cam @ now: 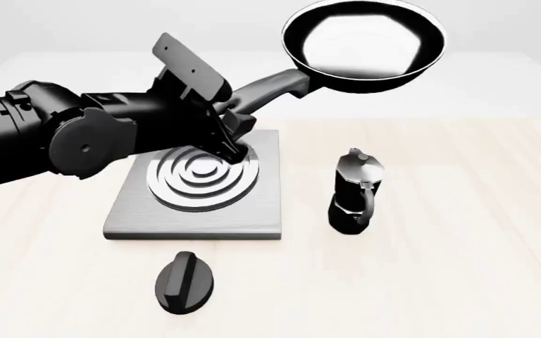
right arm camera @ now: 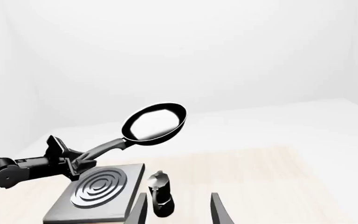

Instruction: Put the frying pan on the stove.

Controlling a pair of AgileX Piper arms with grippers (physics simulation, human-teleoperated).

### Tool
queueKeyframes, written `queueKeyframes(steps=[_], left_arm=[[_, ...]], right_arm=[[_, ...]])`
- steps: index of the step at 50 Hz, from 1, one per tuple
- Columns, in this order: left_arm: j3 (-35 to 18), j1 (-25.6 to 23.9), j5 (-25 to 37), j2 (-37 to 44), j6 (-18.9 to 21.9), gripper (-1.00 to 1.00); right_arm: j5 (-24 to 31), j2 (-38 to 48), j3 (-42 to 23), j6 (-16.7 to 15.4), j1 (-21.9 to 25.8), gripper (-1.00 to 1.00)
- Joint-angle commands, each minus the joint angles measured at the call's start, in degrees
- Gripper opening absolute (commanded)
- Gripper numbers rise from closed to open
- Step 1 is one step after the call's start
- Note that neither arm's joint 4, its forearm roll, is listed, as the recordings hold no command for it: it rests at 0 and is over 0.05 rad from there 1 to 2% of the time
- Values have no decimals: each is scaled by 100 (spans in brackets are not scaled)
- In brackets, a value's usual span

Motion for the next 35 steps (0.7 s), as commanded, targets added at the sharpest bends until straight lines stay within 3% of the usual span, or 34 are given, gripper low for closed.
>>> queueKeyframes(steps=[1,35], left_arm=[[372,116,-135,-533,35,-100],[1759,688,-172,-1820,55,-100]], right_arm=[[-5,0,154,-89,-9,100],[-3,0,169,-144,2,100]])
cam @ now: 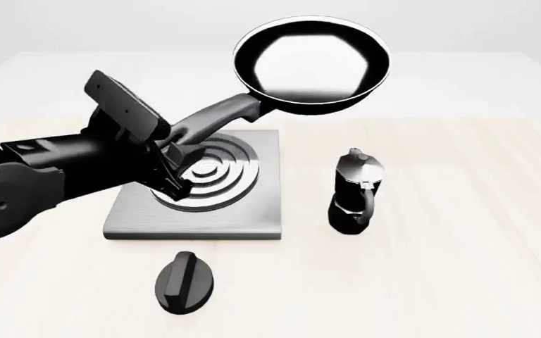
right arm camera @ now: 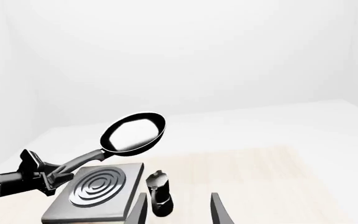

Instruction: Put the frying pan on the stove.

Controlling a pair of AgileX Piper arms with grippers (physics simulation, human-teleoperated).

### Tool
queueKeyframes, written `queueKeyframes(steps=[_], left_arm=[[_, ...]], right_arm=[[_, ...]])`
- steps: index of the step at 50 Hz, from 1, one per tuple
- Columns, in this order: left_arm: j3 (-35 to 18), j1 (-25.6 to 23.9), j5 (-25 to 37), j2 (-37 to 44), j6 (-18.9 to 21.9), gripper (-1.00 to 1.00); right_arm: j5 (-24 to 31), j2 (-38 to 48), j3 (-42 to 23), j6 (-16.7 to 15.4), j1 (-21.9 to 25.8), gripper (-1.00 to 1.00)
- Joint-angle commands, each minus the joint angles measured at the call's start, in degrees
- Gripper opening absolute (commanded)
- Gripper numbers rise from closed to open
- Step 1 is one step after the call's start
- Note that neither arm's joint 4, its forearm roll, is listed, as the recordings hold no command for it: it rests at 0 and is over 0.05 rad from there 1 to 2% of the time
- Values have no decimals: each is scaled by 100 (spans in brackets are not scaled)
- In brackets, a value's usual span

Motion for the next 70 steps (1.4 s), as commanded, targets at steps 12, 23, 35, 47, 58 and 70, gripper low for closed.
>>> queueKeyframes(steps=[12,23,35,47,58,70], left_arm=[[767,347,27,-1143,-30,-100],[1121,543,102,-1533,-61,-100],[1444,795,48,-1760,-127,-100],[1824,949,-260,-1763,-257,-100],[2124,1160,-426,-1844,-217,-100],[2365,1418,-474,-1956,-166,-100]], right_arm=[[-2,0,151,-113,-11,100],[-2,0,146,-136,-8,100],[-1,0,144,-136,-7,100],[-1,0,152,-135,-4,100],[-2,0,163,-127,0,100],[-2,0,169,-137,3,100]])
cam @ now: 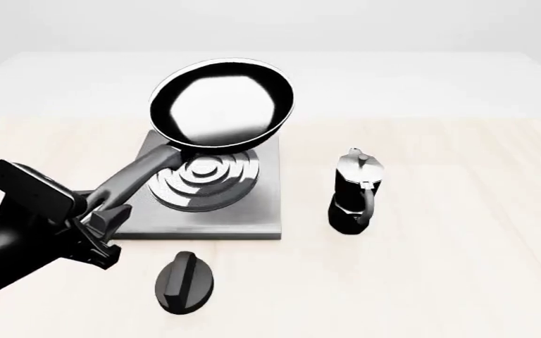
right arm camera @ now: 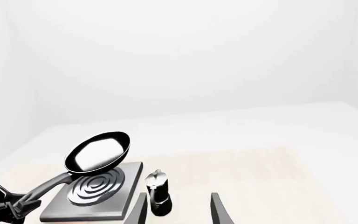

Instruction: Put the frying pan on the stove.

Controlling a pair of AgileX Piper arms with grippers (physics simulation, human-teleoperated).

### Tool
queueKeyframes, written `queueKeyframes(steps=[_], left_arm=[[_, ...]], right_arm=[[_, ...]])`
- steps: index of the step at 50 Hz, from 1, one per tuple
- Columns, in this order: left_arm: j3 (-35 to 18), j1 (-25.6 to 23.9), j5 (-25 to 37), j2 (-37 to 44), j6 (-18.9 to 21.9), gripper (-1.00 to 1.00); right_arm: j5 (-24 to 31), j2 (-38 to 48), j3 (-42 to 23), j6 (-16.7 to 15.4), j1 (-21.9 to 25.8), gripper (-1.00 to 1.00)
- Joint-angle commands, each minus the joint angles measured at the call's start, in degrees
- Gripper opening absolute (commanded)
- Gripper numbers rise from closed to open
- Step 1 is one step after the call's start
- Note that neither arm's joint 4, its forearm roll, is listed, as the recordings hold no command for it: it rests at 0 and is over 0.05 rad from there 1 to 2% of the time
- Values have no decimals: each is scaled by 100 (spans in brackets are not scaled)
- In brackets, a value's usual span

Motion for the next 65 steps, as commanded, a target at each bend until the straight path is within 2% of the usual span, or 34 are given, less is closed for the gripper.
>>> queueKeyframes(steps=[1,36,45,65], left_arm=[[124,173,-134,-251,57,-100],[840,497,-722,-240,-36,-100],[1019,557,-705,-434,-94,-100],[1269,610,-1189,-111,-95,-100]], right_arm=[[-2,0,155,-77,-14,100],[-2,0,150,-98,-17,100],[-2,0,150,-100,-21,100],[-2,0,154,-104,-17,100]])
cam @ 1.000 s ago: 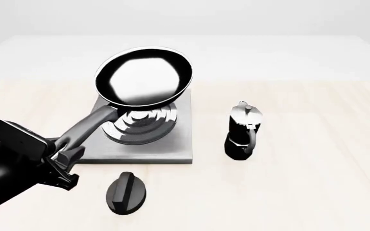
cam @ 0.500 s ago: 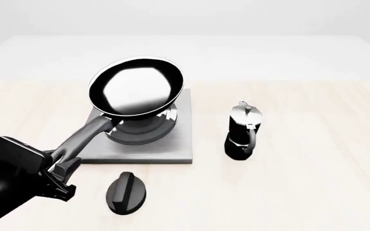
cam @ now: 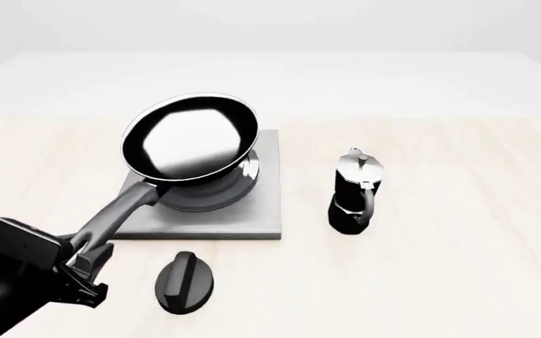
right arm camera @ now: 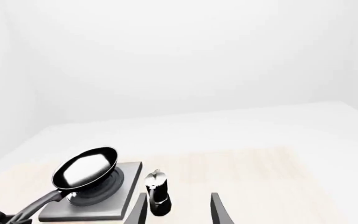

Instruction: Put the frying pan on the stove.

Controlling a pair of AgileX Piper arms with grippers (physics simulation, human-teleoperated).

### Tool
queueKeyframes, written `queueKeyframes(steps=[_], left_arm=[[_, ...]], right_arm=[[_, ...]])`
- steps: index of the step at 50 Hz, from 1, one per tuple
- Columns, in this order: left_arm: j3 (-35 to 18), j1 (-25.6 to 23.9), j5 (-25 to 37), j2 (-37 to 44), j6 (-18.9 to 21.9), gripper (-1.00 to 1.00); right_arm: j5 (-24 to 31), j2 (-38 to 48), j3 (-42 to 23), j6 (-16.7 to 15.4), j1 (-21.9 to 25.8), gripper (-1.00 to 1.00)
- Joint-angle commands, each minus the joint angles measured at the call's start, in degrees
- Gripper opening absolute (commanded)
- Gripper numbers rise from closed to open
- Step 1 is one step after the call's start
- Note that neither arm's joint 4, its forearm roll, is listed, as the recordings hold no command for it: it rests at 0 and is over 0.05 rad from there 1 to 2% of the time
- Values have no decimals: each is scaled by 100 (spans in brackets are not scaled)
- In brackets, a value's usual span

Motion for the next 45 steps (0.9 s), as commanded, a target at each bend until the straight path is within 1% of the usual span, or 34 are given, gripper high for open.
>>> queueKeyframes(steps=[1,5,12,20,25,32,45], left_arm=[[4,-5,-317,18,-31,-100],[55,-11,-333,-19,-46,-100],[106,72,-597,191,-8,-100],[98,27,-581,154,-26,-100],[164,18,-836,406,11,-100],[220,-11,-970,540,30,-100],[279,34,-1402,1004,55,-100]], right_arm=[[-2,0,151,-70,-12,100],[-2,0,151,-74,-12,100],[-2,0,149,-72,-13,100],[-2,0,147,-78,-11,100],[-1,0,141,-77,-11,100],[-1,0,145,-78,-11,100],[-2,0,143,-84,-11,100]])
